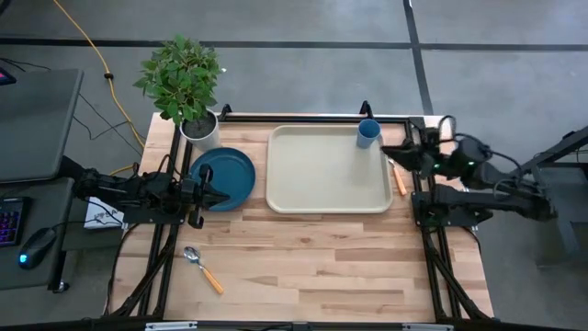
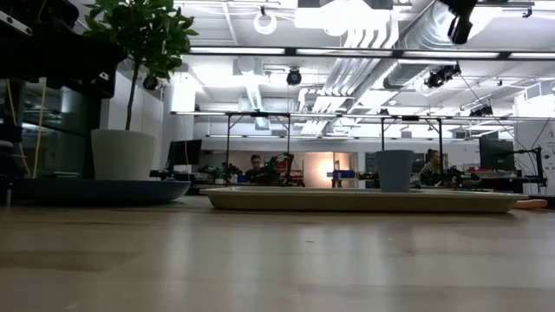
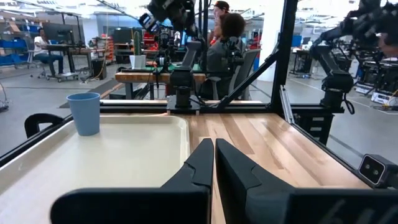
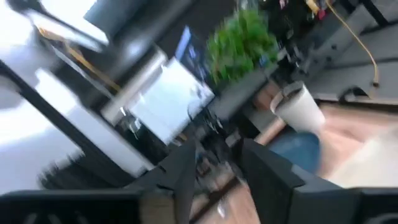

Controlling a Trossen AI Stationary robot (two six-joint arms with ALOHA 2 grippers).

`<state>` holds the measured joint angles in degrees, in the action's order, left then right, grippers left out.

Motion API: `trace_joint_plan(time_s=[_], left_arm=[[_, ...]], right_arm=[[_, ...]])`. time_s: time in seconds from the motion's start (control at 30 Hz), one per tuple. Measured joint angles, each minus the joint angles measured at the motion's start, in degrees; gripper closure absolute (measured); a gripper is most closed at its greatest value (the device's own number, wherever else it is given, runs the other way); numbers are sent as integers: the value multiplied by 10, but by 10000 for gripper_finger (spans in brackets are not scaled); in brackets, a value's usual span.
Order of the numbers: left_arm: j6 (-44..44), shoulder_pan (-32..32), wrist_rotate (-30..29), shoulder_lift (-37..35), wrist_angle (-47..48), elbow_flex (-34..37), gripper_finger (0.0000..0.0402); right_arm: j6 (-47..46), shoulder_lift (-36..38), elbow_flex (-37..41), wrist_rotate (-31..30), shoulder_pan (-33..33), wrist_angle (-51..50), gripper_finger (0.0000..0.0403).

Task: Pick and place plate/cup/fork/spoon on tray
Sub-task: Put the blue plate on the gray serving tray to the bottom right of the blue cup

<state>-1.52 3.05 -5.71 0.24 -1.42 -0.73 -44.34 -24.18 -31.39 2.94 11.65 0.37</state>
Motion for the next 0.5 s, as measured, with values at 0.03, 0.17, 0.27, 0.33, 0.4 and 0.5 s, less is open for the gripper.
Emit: trace_joint_plan(time_s=[0.03, 0.17, 0.27, 0.33, 0.4, 0.5], left_arm=[[-15, 0, 0, 0, -1, 0, 401], [-145, 0, 9, 0, -22, 0, 401], [-225, 0, 6, 0, -42, 0, 401], [-262, 0, 5, 0, -57, 0, 401], [-286, 0, 5, 0, -67, 0, 401], [-298, 0, 4, 0, -78, 0, 401]], right_arm=[[9, -17, 1, 1, -13, -2, 301], [44, -98, -11, 36, -65, -2, 376], [124, -155, -26, 28, -110, -2, 392], [196, -187, -32, 34, -137, 0, 389], [252, -213, -32, 49, -157, -5, 397], [258, -237, -33, 42, -176, -5, 399]])
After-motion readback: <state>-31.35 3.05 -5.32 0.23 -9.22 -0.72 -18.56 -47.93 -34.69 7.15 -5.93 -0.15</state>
